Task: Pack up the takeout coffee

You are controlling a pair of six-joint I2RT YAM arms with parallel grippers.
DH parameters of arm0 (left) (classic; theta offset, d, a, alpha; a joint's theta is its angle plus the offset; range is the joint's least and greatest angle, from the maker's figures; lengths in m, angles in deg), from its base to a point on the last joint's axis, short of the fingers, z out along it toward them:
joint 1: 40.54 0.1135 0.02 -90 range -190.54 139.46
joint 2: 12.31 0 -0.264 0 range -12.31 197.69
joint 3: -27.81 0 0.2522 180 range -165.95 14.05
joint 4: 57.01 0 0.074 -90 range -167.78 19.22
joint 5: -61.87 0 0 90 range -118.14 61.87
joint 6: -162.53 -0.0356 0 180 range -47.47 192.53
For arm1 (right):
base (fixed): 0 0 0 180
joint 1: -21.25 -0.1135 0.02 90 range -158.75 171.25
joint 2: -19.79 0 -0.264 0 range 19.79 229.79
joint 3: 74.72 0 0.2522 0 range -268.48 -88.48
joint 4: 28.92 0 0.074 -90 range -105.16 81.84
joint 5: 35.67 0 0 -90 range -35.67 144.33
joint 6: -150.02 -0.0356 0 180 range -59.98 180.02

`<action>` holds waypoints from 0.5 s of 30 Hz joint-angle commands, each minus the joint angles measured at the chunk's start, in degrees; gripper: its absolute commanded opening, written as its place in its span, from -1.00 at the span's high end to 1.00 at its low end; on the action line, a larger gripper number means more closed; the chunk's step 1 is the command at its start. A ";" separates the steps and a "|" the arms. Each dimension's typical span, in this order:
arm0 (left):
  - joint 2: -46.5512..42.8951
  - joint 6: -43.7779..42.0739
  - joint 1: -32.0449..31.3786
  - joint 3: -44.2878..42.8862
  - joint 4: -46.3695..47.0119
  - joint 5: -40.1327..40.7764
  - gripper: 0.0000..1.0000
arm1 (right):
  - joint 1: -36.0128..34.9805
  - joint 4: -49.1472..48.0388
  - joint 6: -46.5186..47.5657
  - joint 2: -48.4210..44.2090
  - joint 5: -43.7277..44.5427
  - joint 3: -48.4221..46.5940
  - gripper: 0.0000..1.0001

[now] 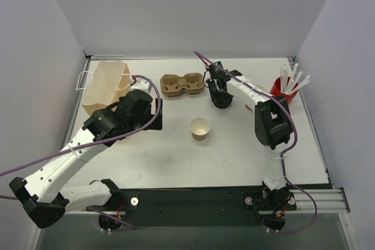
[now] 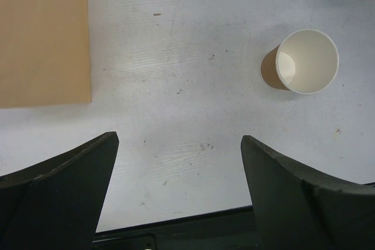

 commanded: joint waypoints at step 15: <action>-0.51 -0.11 0.78 -2.09 1.12 -0.41 -0.94 | -0.08 3.93 1.12 2.97 -0.18 -4.11 0.73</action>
